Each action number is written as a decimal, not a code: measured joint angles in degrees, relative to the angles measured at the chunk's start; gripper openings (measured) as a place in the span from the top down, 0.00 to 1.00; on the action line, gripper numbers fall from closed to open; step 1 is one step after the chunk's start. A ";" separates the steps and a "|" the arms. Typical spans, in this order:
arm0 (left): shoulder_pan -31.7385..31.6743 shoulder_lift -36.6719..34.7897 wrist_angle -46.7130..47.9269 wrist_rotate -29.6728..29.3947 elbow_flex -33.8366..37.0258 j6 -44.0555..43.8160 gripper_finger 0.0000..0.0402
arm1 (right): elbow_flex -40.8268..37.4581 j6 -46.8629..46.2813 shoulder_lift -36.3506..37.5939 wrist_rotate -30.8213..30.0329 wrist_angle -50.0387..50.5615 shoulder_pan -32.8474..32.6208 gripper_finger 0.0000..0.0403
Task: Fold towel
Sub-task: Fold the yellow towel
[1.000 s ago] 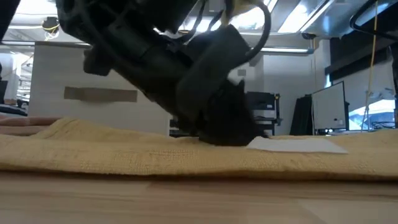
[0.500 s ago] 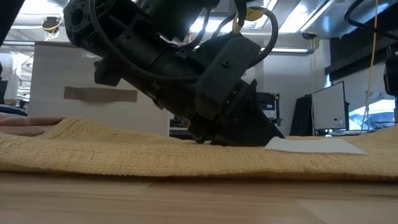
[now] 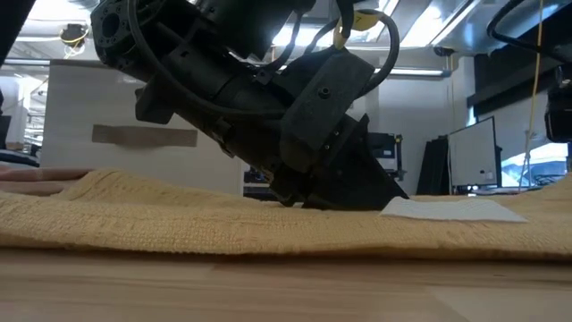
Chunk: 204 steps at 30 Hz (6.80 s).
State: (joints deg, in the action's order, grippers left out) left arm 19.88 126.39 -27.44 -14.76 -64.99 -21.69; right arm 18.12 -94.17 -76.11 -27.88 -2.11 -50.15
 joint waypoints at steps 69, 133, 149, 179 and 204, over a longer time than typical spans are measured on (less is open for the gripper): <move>1.57 -14.69 35.92 2.46 -6.02 -2.08 0.67 | 13.73 25.76 -5.91 6.08 -18.73 21.84 0.93; 10.40 -15.95 50.64 -6.42 -3.12 -20.30 0.67 | 32.12 30.07 -28.18 21.07 -18.37 30.72 0.93; 14.79 -21.57 66.30 -4.83 -9.97 -26.80 0.67 | 35.24 28.63 -28.18 23.61 -15.97 30.71 0.64; 20.17 -28.36 68.85 -24.75 -8.83 -30.87 0.67 | 46.15 45.03 -30.38 30.01 -10.89 30.37 0.63; 7.82 -20.39 52.94 -16.45 -0.84 -23.64 0.67 | 41.41 78.50 -29.22 1.38 0.40 15.73 0.63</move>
State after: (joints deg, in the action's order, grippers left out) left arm 27.70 106.00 25.50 -31.21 -65.83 -45.34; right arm 59.53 -15.67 -105.32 -26.50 -1.71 -34.43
